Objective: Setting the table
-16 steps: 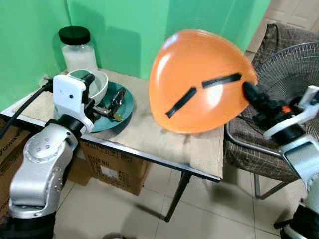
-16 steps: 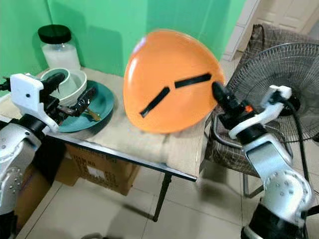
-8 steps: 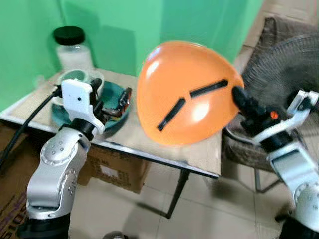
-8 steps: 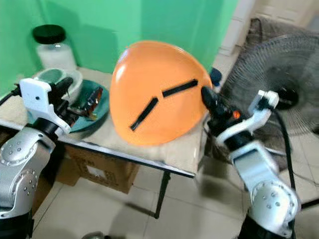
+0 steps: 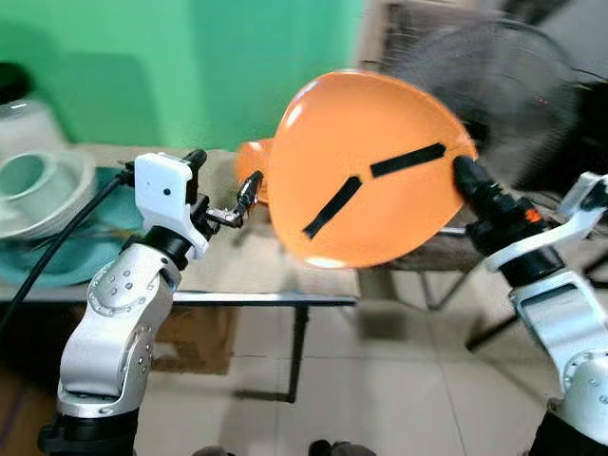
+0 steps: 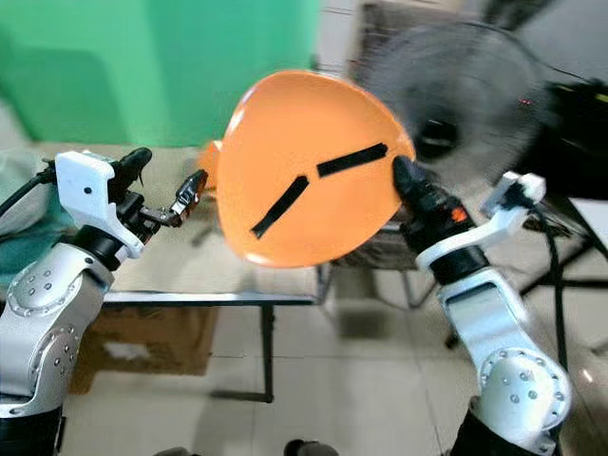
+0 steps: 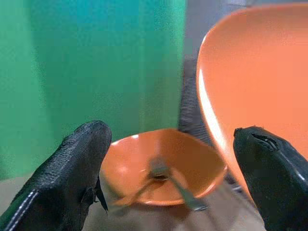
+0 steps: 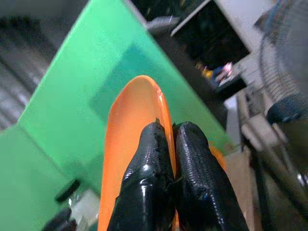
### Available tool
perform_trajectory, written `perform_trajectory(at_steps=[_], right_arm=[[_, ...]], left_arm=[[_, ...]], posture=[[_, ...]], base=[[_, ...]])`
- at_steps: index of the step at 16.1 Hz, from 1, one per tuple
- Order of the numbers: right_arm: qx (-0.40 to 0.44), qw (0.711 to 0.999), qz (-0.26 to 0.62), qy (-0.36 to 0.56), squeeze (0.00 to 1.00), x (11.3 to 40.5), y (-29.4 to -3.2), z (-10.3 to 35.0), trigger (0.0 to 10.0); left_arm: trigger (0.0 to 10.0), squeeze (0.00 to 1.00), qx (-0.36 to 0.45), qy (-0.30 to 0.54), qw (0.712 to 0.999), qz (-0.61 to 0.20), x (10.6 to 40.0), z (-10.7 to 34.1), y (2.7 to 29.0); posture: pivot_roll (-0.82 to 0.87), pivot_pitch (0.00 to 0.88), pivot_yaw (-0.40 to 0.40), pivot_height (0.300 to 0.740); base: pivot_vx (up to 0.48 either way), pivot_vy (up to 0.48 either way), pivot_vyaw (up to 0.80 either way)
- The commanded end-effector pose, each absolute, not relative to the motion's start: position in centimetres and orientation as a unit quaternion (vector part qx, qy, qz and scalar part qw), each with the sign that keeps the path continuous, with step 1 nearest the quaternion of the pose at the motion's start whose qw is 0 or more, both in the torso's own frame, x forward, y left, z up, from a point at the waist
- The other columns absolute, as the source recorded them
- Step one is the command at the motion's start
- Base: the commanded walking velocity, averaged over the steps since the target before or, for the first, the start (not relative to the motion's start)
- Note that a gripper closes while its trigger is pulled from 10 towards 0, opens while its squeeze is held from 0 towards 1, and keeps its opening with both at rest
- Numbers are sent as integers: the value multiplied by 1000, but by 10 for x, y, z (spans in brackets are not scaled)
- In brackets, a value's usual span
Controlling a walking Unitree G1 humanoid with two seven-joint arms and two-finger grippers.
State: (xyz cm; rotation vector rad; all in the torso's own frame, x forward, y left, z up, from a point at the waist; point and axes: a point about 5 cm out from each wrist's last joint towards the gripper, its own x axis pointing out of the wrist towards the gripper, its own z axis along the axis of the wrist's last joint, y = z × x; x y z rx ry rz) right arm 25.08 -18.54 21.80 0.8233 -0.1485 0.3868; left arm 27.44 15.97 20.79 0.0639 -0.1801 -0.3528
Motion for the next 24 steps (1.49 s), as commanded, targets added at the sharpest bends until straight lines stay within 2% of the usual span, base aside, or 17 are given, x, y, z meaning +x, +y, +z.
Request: perform_trajectory(at_steps=[1, 7, 9, 14, 24], right_arm=[[402, 890, 186, -112, 0, 250, -193, 234, 10000], [428, 887, 148, -89, 0, 251, -194, 224, 10000], [445, 884, 115, -89, 0, 252, -203, 217, 10000], [440, 890, 90, -78, 0, 250, -205, 210, 10000], [451, 888, 53, -67, 0, 250, -205, 192, 10000]], left_arm=[[10000, 0, 29, -110, 977, -181, 274, 217, 156], [10000, 0, 30, -79, 982, -171, 268, 197, 143], [10000, 0, 32, -66, 984, -164, 268, 194, 141], [10000, 0, 100, -46, 983, -150, 269, 177, 144], [10000, 0, 99, -37, 986, -131, 267, 168, 155]], posture=[[49, 0, -60, 740], [41, 0, -76, 740], [40, 0, -70, 740], [28, 0, -65, 740], [33, 0, -66, 740]], base=[[0, 0, -800], [0, 0, -800], [0, 0, -800], [0, 0, -800], [0, 0, -800]])
